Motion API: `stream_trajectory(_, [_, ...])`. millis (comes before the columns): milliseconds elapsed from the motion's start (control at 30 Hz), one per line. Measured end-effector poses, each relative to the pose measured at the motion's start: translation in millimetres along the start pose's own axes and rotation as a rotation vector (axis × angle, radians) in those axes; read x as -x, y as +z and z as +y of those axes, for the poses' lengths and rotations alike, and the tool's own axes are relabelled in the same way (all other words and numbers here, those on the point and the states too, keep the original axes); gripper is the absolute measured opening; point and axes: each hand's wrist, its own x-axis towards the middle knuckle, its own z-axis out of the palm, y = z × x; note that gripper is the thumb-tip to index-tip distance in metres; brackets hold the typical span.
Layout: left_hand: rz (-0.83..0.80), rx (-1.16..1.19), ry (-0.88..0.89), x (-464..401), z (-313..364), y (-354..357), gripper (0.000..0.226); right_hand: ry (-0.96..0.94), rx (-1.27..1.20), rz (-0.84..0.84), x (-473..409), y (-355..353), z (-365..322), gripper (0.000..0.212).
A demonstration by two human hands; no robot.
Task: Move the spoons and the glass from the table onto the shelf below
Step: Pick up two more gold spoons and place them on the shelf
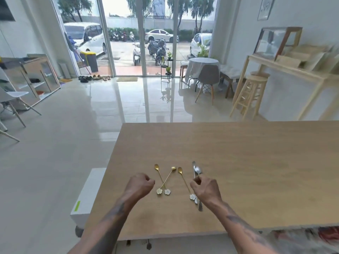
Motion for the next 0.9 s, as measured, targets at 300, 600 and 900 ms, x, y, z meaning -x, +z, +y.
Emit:
stream_trajectory(300, [-0.079,-0.355,-0.014,-70,28,41,0.046,0.152,0.292,-0.052,-65,47,-24,0.032])
stream_trajectory(600, [-0.135,-0.437,0.044,-89,39,43,0.024,0.168,0.217,-0.111,-81,57,-26,0.023])
stream_trajectory(900, [-0.094,-0.176,0.074,-76,14,17,0.028,0.102,-0.418,-0.020,-80,21,-41,0.024])
